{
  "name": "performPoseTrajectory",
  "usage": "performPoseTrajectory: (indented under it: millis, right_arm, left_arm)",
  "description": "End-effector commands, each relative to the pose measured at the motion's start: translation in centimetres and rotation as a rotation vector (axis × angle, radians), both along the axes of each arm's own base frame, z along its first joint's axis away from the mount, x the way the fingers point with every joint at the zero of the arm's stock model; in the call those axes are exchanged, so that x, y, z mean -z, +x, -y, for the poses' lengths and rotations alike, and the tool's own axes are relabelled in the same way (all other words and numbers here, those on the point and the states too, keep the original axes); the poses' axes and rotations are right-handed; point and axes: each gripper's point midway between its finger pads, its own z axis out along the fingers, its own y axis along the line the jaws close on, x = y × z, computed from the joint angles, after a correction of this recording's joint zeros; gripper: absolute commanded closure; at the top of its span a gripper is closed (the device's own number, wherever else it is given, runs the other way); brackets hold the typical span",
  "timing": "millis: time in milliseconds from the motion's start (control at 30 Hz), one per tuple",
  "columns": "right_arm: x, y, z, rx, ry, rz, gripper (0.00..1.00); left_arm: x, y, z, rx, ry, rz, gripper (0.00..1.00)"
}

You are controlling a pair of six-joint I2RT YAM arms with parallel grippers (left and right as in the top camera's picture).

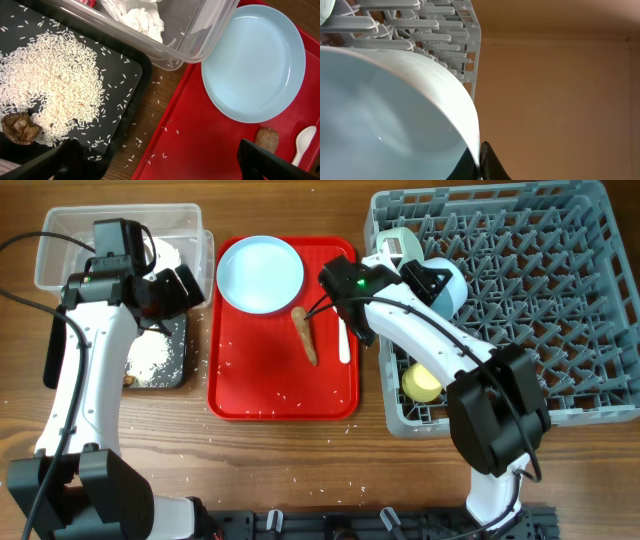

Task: Sort waste into correct bins and load items into the dishwasher rack
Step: 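Reach the right gripper toward the light-blue plate on the tray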

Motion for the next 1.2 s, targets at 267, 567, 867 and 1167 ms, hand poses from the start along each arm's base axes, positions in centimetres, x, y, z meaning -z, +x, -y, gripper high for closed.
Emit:
performPoseTrajectory:
  millis: [267,567,867,1167]
  right_arm:
    - [6.3,-3.4,-7.3,-0.178,0.175,-0.345,0.87]
    - [5.6,-3.6,-10.3,-0.256,0.350,-0.370,0.11]
    - [-4.5,-5.3,-20.6,-0.627,1.114,-0.326,0.00]
    - [-4.9,-4.4,-25.0,-0.414,1.595,-0.193,0.01]
  left_arm:
    - [-1.1,0.2,-0.5,-0.006,0.018,0.031,0.00]
    - [-1.1,0.2,-0.5,-0.006,0.018,0.031,0.00]
    - [-1.1,0.2,-0.5,-0.006,0.018,0.031,0.00]
    - [-1.1,0.2,-0.5,-0.006,0.018,0.031,0.00]
